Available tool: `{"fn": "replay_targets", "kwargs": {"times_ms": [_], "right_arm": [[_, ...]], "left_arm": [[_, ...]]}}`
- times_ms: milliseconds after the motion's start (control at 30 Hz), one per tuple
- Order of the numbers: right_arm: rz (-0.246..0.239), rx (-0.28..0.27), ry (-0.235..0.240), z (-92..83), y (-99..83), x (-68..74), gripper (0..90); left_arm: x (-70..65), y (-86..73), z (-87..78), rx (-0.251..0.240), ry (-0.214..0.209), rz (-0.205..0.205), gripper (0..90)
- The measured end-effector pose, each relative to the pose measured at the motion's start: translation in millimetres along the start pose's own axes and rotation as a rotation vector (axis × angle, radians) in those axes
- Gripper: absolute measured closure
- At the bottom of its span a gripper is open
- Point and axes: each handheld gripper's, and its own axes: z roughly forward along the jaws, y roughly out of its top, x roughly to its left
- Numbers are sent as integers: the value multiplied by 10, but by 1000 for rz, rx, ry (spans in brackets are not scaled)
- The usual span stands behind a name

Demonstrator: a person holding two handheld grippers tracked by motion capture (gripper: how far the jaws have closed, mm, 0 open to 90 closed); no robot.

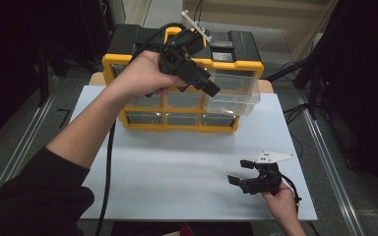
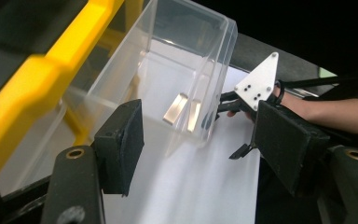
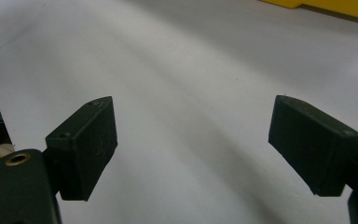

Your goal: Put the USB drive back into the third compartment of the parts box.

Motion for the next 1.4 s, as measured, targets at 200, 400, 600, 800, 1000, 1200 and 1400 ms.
{"fn": "replay_targets", "kwargs": {"times_ms": [200, 400, 600, 800, 1000, 1200, 1400], "right_arm": [[8, 1, -3, -9, -3, 4, 137], [7, 0, -6, -6, -11, 0, 137], [9, 7, -7, -6, -17, -3, 137], [15, 9, -8, -3, -23, -7, 137], [12, 14, -10, 13, -20, 1, 137], [12, 25, -6, 34, -17, 7, 137], [14, 24, -6, 46, -19, 6, 137]], "left_arm": [[-115, -182, -52, 31, 15, 27, 344], [-202, -423, -39, 35, 29, 33, 344], [-195, -685, 38, 36, 41, 19, 344], [-104, -968, 142, 39, 40, 2, 344], [-23, -1204, 252, 44, 41, -11, 315], [48, -1511, 361, 24, 51, -25, 315], [90, -1816, 432, 4, 88, -33, 316]]}}
